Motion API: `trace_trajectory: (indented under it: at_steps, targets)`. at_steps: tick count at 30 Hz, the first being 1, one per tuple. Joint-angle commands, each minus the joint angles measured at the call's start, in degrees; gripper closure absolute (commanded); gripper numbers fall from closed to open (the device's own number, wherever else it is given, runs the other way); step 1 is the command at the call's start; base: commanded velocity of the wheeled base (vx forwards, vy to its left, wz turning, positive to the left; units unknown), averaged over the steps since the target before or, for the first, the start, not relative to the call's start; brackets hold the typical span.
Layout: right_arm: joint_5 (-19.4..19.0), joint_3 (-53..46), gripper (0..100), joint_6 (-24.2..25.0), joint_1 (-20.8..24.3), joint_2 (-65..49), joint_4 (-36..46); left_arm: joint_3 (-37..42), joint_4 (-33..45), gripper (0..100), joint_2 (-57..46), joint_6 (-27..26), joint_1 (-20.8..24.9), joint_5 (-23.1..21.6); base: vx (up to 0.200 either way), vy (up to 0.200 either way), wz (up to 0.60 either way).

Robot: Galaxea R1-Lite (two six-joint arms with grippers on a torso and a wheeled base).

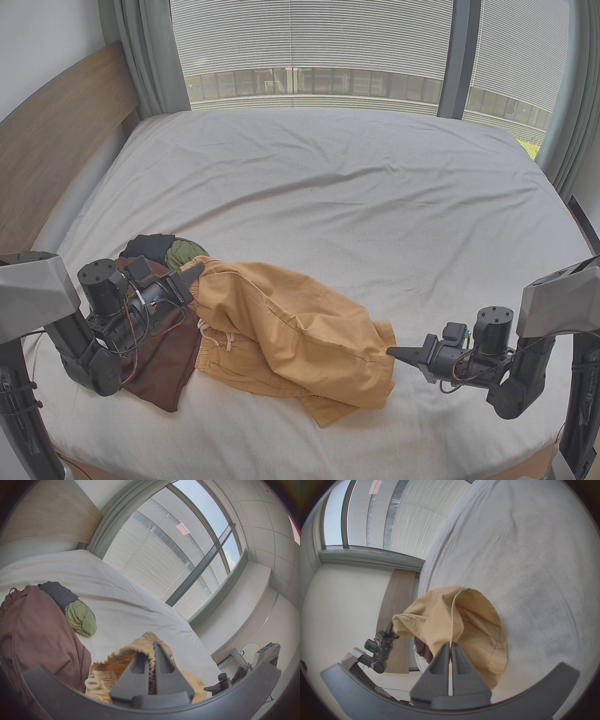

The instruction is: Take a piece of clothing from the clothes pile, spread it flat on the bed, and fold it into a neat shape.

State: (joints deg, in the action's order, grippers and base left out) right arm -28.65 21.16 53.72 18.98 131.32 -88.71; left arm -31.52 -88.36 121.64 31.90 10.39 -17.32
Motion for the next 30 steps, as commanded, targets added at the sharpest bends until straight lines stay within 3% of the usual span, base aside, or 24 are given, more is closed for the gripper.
trace_trajectory:
  at_steps: [1,10,25,26,30]
  targets:
    - [-2.55,-1.12,100,1.3,-2.72,-5.99,0.03,0.06,-0.06,100,1.58,0.0,0.25,0.01,0.0,0.0,0.0]
    - [-8.27,-1.91,100,4.28,-6.41,-10.73,0.21,0.32,-0.06,100,3.08,0.0,0.78,-0.08,0.0,0.0,0.0]
    - [-7.74,-2.79,100,-2.4,-4.57,-1.33,0.21,0.15,-0.06,100,3.52,-0.17,1.22,0.01,0.0,0.0,0.0]
    - [-7.74,-2.88,0,-2.92,-4.48,-0.62,0.21,0.15,-0.15,100,3.52,-0.17,1.22,0.01,0.0,0.0,0.0]
    - [-7.04,-3.32,0,-6.7,-3.95,1.66,0.21,0.06,-0.06,100,3.52,-0.17,1.22,0.01,0.0,0.0,0.0]
